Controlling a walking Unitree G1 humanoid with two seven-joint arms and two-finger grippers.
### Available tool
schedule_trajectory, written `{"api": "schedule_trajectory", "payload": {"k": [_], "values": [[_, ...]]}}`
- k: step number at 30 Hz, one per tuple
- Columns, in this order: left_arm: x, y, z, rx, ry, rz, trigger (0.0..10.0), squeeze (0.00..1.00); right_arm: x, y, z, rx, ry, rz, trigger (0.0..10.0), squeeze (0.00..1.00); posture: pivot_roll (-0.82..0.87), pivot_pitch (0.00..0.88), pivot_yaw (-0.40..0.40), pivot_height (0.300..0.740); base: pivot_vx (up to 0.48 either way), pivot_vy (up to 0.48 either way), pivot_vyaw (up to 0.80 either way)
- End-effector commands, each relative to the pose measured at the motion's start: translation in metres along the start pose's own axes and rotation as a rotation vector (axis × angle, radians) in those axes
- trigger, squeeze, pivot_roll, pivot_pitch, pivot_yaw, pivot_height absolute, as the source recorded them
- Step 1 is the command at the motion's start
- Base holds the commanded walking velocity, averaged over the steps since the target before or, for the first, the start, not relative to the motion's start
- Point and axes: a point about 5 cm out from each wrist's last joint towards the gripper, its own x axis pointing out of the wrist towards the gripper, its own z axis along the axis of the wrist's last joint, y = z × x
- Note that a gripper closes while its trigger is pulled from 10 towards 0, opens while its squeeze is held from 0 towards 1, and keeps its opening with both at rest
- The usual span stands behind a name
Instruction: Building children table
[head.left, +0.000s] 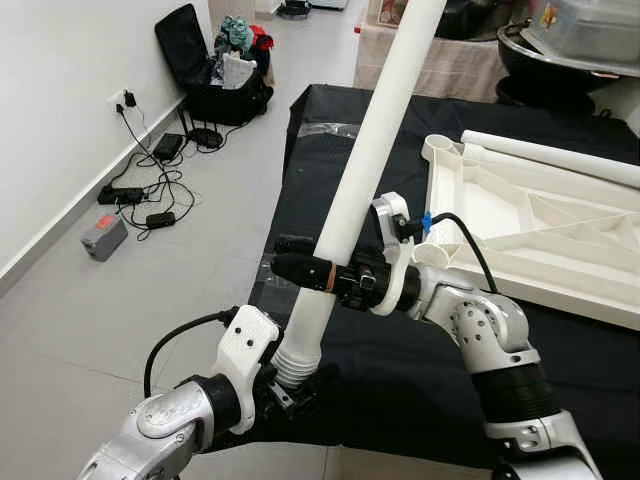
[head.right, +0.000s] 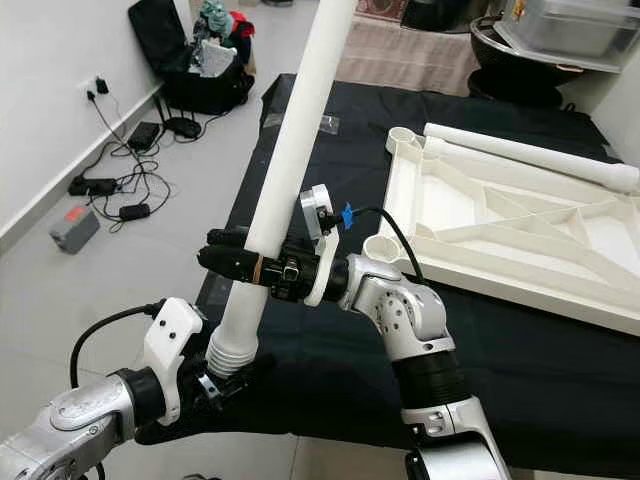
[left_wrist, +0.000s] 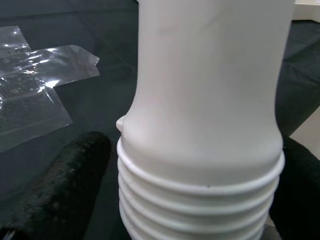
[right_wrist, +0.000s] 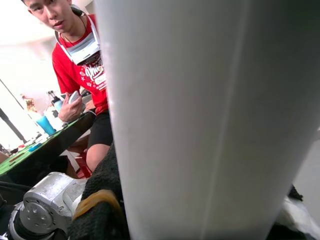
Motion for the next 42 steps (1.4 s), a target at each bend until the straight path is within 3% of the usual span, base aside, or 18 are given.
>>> {"api": "schedule_trajectory", "payload": {"k": [1, 6, 7, 9, 14, 16, 19, 21, 22, 23, 25, 27, 28, 29, 31, 34, 37, 42], "values": [[-0.001, -0.002, -0.004, -0.025, 0.008, -0.013, 10.0, 1.00, 0.000, 0.003, 0.007, -0.018, -0.024, 0.020, 0.0, 0.00, 0.09, 0.128, -0.063, 0.740, 0.000, 0.000, 0.00], [-0.002, 0.011, -0.005, 0.035, 0.025, 0.088, 10.0, 1.00, -0.004, 0.000, 0.013, -0.045, -0.035, -0.002, 0.0, 0.00, 0.09, 0.122, -0.062, 0.740, 0.000, 0.000, 0.00], [-0.003, 0.013, -0.005, 0.041, 0.027, 0.087, 10.0, 0.00, -0.006, -0.002, 0.017, -0.060, -0.044, -0.026, 0.0, 0.00, 0.09, 0.115, -0.063, 0.740, 0.000, 0.000, 0.00], [-0.003, 0.013, -0.005, 0.041, 0.027, 0.087, 10.0, 0.00, -0.006, -0.002, 0.017, -0.060, -0.044, -0.026, 0.0, 0.00, 0.09, 0.115, -0.063, 0.740, 0.000, 0.000, 0.00], [-0.004, 0.016, -0.004, 0.030, 0.019, 0.110, 10.0, 0.00, -0.019, -0.021, 0.036, -0.121, -0.103, -0.186, 0.0, 0.00, 0.09, 0.098, -0.066, 0.740, 0.000, 0.000, 0.00], [-0.004, 0.015, -0.006, 0.026, 0.023, 0.116, 10.0, 0.00, -0.030, -0.036, 0.054, -0.164, -0.162, -0.332, 0.0, 0.00, 0.09, 0.094, -0.063, 0.740, 0.000, 0.000, 0.00], [-0.004, 0.014, -0.006, 0.022, 0.020, 0.121, 10.0, 0.00, -0.034, -0.041, 0.060, -0.182, -0.188, -0.390, 0.0, 0.00, 0.09, 0.093, -0.064, 0.740, 0.000, 0.000, 0.00], [0.000, 0.013, -0.006, 0.048, 0.015, 0.147, 10.0, 0.00, -0.042, -0.054, 0.072, -0.235, -0.230, -0.575, 0.0, 0.00, 0.09, 0.093, -0.064, 0.740, 0.000, 0.000, 0.00], [0.000, 0.013, -0.006, 0.048, 0.015, 0.147, 10.0, 0.00, -0.042, -0.054, 0.072, -0.235, -0.230, -0.575, 0.0, 0.00, 0.09, 0.093, -0.064, 0.740, 0.000, 0.000, 0.00], [0.001, 0.013, -0.004, 0.058, -0.005, 0.168, 10.0, 0.00, -0.048, -0.063, 0.078, -0.272, -0.255, -0.720, 0.0, 0.00, 0.09, 0.099, -0.065, 0.740, 0.000, 0.000, 0.00], [0.001, 0.013, -0.004, 0.058, -0.005, 0.168, 10.0, 0.00, -0.048, -0.063, 0.078, -0.272, -0.255, -0.720, 0.0, 0.00, 0.09, 0.099, -0.065, 0.740, 0.000, 0.000, 0.00], [0.004, 0.015, 0.002, 0.062, -0.048, 0.221, 10.0, 0.00, -0.072, -0.079, 0.090, -0.372, -0.275, -1.100, 0.0, 0.00, 0.09, 0.109, -0.063, 0.740, 0.000, 0.000, 0.00], [0.004, 0.015, 0.002, 0.062, -0.048, 0.221, 10.0, 0.00, -0.072, -0.079, 0.090, -0.372, -0.275, -1.100, 0.0, 0.00, 0.09, 0.109, -0.063, 0.740, 0.000, 0.000, 0.00], [0.005, 0.016, 0.004, 0.064, -0.066, 0.245, 10.0, 0.00, -0.090, -0.082, 0.098, -0.469, -0.280, -1.340, 0.0, 0.00, 0.09, 0.114, -0.062, 0.740, 0.000, 0.000, 0.00], [0.005, 0.016, 0.004, 0.064, -0.066, 0.245, 10.0, 0.00, -0.090, -0.082, 0.098, -0.469, -0.280, -1.340, 0.0, 0.00, 0.09, 0.114, -0.062, 0.740, 0.000, 0.000, 0.00], [0.008, 0.015, 0.011, 0.065, -0.105, 0.274, 10.0, 0.00, -0.117, -0.071, 0.118, -0.706, -0.350, -1.698, 0.0, 0.00, 0.10, 0.126, -0.061, 0.740, 0.000, 0.000, 0.00], [0.010, 0.011, 0.014, 0.075, -0.116, 0.266, 10.0, 0.00, -0.111, -0.059, 0.133, -0.890, -0.418, -1.782, 0.0, 0.00, 0.10, 0.137, -0.060, 0.740, 0.000, 0.000, 0.00], [0.011, 0.009, 0.015, 0.087, -0.121, 0.268, 10.0, 0.00, -0.104, -0.056, 0.143, -0.986, -0.467, -1.823, 0.0, 0.00, 0.10, 0.142, -0.055, 0.740, 0.000, 0.000, 0.00]]}}
